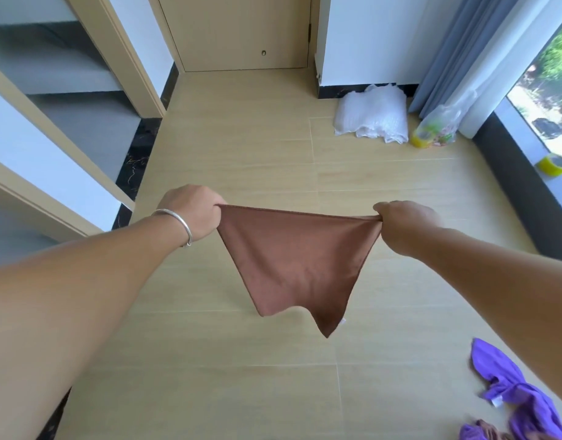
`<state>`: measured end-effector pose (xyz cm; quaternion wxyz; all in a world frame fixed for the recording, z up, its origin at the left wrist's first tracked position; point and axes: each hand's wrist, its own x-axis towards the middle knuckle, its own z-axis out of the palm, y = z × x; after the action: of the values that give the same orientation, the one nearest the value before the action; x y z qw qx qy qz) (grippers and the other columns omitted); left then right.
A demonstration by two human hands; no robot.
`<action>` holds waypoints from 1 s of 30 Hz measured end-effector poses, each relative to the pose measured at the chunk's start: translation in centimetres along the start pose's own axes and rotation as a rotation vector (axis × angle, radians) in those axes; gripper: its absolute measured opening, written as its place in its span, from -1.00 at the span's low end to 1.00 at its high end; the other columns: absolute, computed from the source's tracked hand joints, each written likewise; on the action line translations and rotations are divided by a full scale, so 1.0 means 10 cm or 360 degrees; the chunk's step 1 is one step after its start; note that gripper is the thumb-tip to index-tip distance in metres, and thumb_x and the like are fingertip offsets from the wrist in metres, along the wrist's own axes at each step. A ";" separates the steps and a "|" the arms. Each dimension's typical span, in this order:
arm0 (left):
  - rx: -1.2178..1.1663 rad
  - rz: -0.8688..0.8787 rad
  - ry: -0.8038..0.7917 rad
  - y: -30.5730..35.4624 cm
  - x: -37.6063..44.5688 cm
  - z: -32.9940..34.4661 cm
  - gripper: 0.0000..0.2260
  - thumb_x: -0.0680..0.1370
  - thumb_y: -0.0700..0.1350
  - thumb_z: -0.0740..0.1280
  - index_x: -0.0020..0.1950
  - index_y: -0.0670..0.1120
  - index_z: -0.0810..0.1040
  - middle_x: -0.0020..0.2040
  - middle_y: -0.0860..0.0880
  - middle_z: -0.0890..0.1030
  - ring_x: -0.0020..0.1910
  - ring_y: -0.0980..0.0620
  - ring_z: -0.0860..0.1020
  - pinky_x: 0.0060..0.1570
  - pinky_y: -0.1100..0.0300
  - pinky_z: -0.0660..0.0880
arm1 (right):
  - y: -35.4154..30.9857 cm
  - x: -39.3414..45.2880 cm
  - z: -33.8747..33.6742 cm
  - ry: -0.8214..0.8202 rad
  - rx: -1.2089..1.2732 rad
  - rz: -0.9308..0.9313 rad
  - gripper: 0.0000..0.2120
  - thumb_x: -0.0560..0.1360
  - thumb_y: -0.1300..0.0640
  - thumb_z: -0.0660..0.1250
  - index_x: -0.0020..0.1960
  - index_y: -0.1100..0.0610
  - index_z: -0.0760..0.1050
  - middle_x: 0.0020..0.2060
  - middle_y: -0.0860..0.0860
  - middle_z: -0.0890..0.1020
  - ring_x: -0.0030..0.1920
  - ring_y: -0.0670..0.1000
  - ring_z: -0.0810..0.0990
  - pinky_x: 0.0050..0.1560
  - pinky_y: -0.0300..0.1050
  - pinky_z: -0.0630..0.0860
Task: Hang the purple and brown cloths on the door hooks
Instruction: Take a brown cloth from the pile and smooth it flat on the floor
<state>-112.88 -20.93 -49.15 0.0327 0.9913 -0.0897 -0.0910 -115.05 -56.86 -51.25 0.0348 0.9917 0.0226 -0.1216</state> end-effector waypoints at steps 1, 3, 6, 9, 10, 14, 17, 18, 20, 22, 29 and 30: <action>-0.0013 -0.0008 0.0008 0.00 -0.03 -0.02 -0.57 0.31 -0.11 0.02 -0.06 0.00 0.64 -0.24 0.00 0.63 -0.18 -0.13 0.56 -0.22 0.12 0.51 | 0.00 -0.01 -0.03 0.0013 0.0002 -0.0008 -0.72 0.46 0.29 0.08 0.04 0.06 0.46 -0.02 0.04 0.57 0.05 0.12 0.53 -0.20 -0.12 0.30; -0.0024 -0.0022 -0.0004 -0.01 -0.12 0.00 -0.55 0.32 -0.10 0.01 -0.05 0.04 0.65 -0.25 0.02 0.63 -0.19 -0.12 0.56 -0.23 0.14 0.49 | -0.01 -0.07 -0.05 0.0019 0.0010 -0.0041 -0.74 0.45 0.29 0.08 0.00 0.06 0.45 -0.05 0.03 0.56 0.02 0.12 0.53 -0.22 -0.12 0.28; -0.0037 -0.0039 -0.0010 -0.01 -0.31 0.13 -0.62 0.46 -0.15 0.10 0.01 0.15 0.66 -0.18 0.04 0.67 -0.17 -0.09 0.58 -0.23 0.15 0.48 | -0.02 -0.24 0.03 0.0006 0.0057 -0.0116 -0.76 0.45 0.29 0.07 -0.05 0.03 0.42 -0.13 0.00 0.55 -0.04 0.10 0.52 -0.25 -0.13 0.28; -0.0054 -0.0015 -0.0003 -0.02 -0.59 0.38 -0.61 0.52 -0.18 0.16 0.14 0.22 0.63 0.00 0.06 0.69 -0.09 -0.07 0.61 -0.13 0.14 0.53 | -0.02 -0.45 0.23 -0.0026 0.0117 -0.0148 -0.73 0.47 0.27 0.06 -0.05 -0.05 0.43 -0.17 -0.03 0.56 -0.17 0.07 0.48 -0.34 -0.13 0.25; -0.0039 0.0012 -0.0039 -0.02 -0.69 0.49 -0.60 0.52 -0.17 0.16 0.17 0.22 0.62 0.05 0.09 0.68 -0.04 -0.05 0.61 -0.09 0.14 0.53 | -0.01 -0.53 0.33 -0.0053 0.0132 -0.0156 -0.71 0.49 0.26 0.06 -0.03 -0.08 0.44 -0.16 -0.03 0.57 -0.18 0.07 0.48 -0.34 -0.13 0.27; 0.0024 0.0109 -0.0197 0.00 -1.12 0.95 -0.62 0.52 -0.15 0.17 0.18 0.21 0.60 0.13 0.22 0.63 0.07 0.03 0.58 -0.02 0.18 0.49 | -0.03 -0.90 0.85 -0.0210 0.0133 -0.0246 -0.63 0.50 0.23 0.06 0.12 -0.13 0.47 -0.05 -0.03 0.59 -0.04 0.07 0.57 -0.18 -0.12 0.37; 0.0032 0.0131 -0.0350 0.03 -1.44 1.32 -0.63 0.52 -0.13 0.18 0.21 0.20 0.58 0.19 0.26 0.59 0.16 0.07 0.55 0.05 0.20 0.46 | -0.09 -1.19 1.25 -0.0341 0.0120 -0.0297 -0.59 0.49 0.25 0.05 0.17 -0.12 0.47 -0.04 -0.03 0.57 0.02 0.06 0.56 -0.14 -0.13 0.39; 0.0025 0.0132 -0.0412 0.04 -1.53 1.45 -0.63 0.51 -0.12 0.17 0.22 0.20 0.57 0.20 0.26 0.58 0.18 0.08 0.54 0.06 0.20 0.45 | -0.11 -1.28 1.38 -0.0391 0.0103 -0.0311 -0.58 0.48 0.25 0.05 0.18 -0.11 0.47 -0.04 -0.03 0.57 0.03 0.06 0.55 -0.12 -0.13 0.40; 0.0003 0.0137 -0.0537 0.06 -1.70 1.71 -0.62 0.52 -0.12 0.15 0.24 0.19 0.55 0.22 0.26 0.56 0.21 0.10 0.51 0.10 0.20 0.44 | -0.12 -1.44 1.64 -0.0488 0.0079 -0.0323 -0.57 0.48 0.26 0.06 0.18 -0.11 0.48 -0.03 -0.03 0.57 0.05 0.05 0.55 -0.07 -0.12 0.43; -0.0005 0.0142 -0.0624 0.10 -1.84 1.96 -0.62 0.52 -0.11 0.14 0.24 0.19 0.54 0.23 0.26 0.55 0.21 0.10 0.50 0.10 0.20 0.44 | -0.12 -1.58 1.91 -0.0585 0.0089 -0.0300 -0.57 0.47 0.26 0.06 0.19 -0.11 0.47 -0.01 -0.03 0.56 0.08 0.05 0.55 0.00 -0.11 0.46; -0.0090 0.0138 -0.0849 0.18 -2.15 2.86 -0.64 0.52 -0.11 0.14 0.23 0.16 0.56 0.20 0.21 0.58 0.17 0.06 0.52 0.06 0.19 0.43 | -0.12 -1.93 2.86 -0.0846 0.0072 -0.0312 -0.59 0.46 0.26 0.06 0.15 -0.12 0.47 -0.01 0.00 0.56 0.04 0.09 0.57 -0.11 -0.12 0.38; -0.0102 0.0125 -0.0881 0.18 -2.17 3.00 -0.65 0.51 -0.10 0.14 0.20 0.16 0.57 0.17 0.19 0.59 0.14 0.04 0.53 0.03 0.18 0.43 | -0.12 -1.95 2.99 -0.0868 0.0078 -0.0315 -0.59 0.46 0.26 0.06 0.14 -0.12 0.47 -0.02 0.00 0.56 0.03 0.09 0.58 -0.14 -0.13 0.35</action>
<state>-139.73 -20.20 -74.63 0.0418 0.9228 -0.1307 -0.3599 -141.21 -58.56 -75.57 0.0035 0.9159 0.1060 -0.3872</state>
